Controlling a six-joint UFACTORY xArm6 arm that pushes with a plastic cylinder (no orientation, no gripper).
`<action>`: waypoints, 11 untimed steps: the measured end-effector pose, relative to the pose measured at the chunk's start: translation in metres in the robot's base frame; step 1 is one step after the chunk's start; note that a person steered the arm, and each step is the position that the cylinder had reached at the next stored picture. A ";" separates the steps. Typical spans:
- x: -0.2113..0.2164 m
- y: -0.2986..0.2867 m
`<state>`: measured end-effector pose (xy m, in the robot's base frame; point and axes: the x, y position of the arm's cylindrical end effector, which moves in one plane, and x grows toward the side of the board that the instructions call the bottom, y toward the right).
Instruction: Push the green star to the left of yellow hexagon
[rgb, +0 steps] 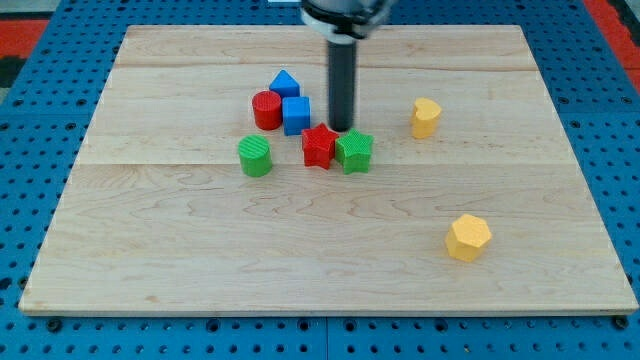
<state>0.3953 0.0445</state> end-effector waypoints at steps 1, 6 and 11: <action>0.040 0.026; 0.018 0.043; 0.036 -0.098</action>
<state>0.4312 -0.0534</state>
